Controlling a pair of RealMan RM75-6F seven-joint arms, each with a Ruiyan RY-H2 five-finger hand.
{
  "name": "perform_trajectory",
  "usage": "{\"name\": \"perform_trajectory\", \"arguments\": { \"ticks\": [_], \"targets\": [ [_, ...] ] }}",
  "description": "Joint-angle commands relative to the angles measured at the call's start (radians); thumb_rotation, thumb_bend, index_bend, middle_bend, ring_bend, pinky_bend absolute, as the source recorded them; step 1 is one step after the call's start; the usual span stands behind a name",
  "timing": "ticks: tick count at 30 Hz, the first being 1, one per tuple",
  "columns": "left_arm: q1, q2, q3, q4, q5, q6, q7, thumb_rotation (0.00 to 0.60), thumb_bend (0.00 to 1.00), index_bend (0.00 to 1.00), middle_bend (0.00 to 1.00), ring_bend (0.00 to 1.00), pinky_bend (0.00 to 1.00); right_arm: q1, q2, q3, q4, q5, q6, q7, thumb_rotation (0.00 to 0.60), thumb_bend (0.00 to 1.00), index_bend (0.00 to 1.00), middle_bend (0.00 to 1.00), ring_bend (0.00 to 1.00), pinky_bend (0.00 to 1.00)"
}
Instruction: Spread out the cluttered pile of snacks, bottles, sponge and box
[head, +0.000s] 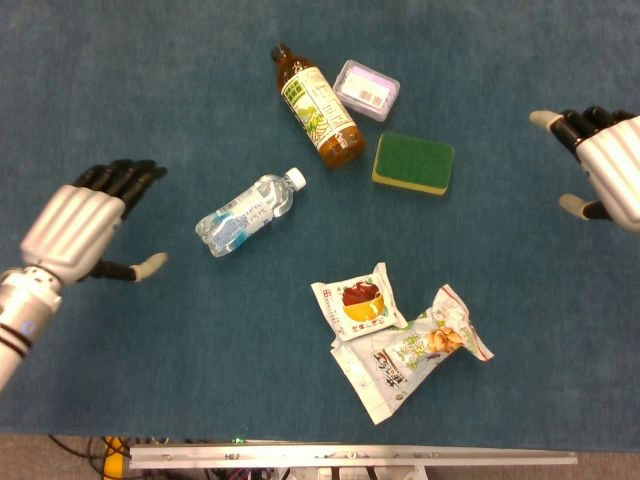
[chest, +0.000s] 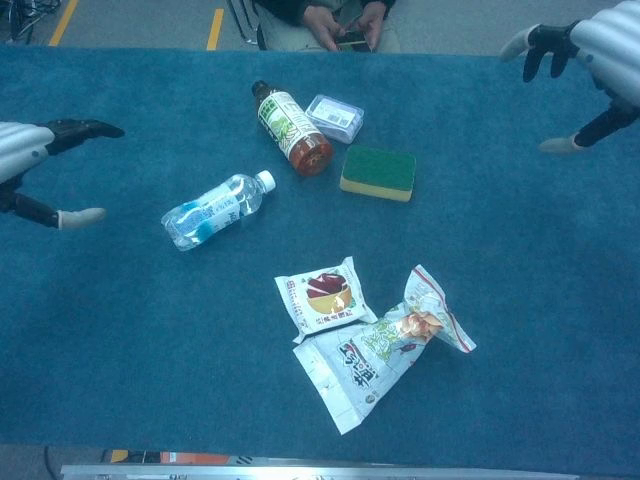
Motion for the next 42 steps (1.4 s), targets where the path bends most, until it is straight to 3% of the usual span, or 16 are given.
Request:
{"name": "perform_trajectory", "arguments": {
  "ticks": [1,8,13,15,20,21,27,42],
  "targets": [
    [-0.042,-0.035,-0.013,-0.018,-0.078,-0.055,0.047,0.328,0.26,0.01,0.05,0.05,0.13,0.000,-0.004,0.004,0.019,-0.002,-0.012,0.017,0.600,0.05,0.24,0.40,0.40,0.59],
    [-0.101,-0.115,-0.018,-0.024,-0.231,-0.097,0.174,0.251,0.26,0.00,0.03,0.04,0.13,0.000,-0.006,0.008,0.057,-0.013,-0.034,0.065,0.600,0.05,0.24,0.40,0.40,0.59],
    [-0.141,-0.187,-0.015,-0.012,-0.342,-0.087,0.286,0.248,0.26,0.00,0.02,0.04,0.13,-0.007,-0.004,0.008,0.080,-0.016,-0.041,0.095,0.600,0.05,0.24,0.40,0.40,0.59],
    [-0.160,-0.217,-0.012,-0.009,-0.394,-0.076,0.338,0.298,0.26,0.00,0.01,0.03,0.13,-0.011,-0.003,0.008,0.090,-0.018,-0.042,0.108,0.600,0.05,0.24,0.40,0.40,0.59],
    [-0.203,-0.298,-0.005,0.013,-0.526,-0.051,0.434,0.499,0.26,0.00,0.00,0.02,0.13,-0.022,-0.006,0.009,0.120,-0.024,-0.037,0.136,0.600,0.05,0.24,0.40,0.40,0.59],
    [-0.210,-0.312,-0.006,0.020,-0.545,-0.046,0.443,0.512,0.26,0.00,0.00,0.02,0.13,-0.024,-0.007,0.008,0.125,-0.026,-0.038,0.142,0.600,0.05,0.24,0.40,0.40,0.59],
    [-0.236,-0.371,-0.023,0.053,-0.618,-0.018,0.446,0.515,0.26,0.00,0.00,0.02,0.13,-0.032,-0.008,0.006,0.152,-0.033,-0.042,0.170,0.600,0.05,0.24,0.40,0.40,0.59],
    [-0.252,-0.482,-0.021,0.160,-0.622,0.055,0.431,0.511,0.26,0.00,0.04,0.02,0.13,-0.043,-0.001,0.013,0.171,-0.031,-0.054,0.194,0.600,0.05,0.24,0.40,0.40,0.59]
  ]
}}
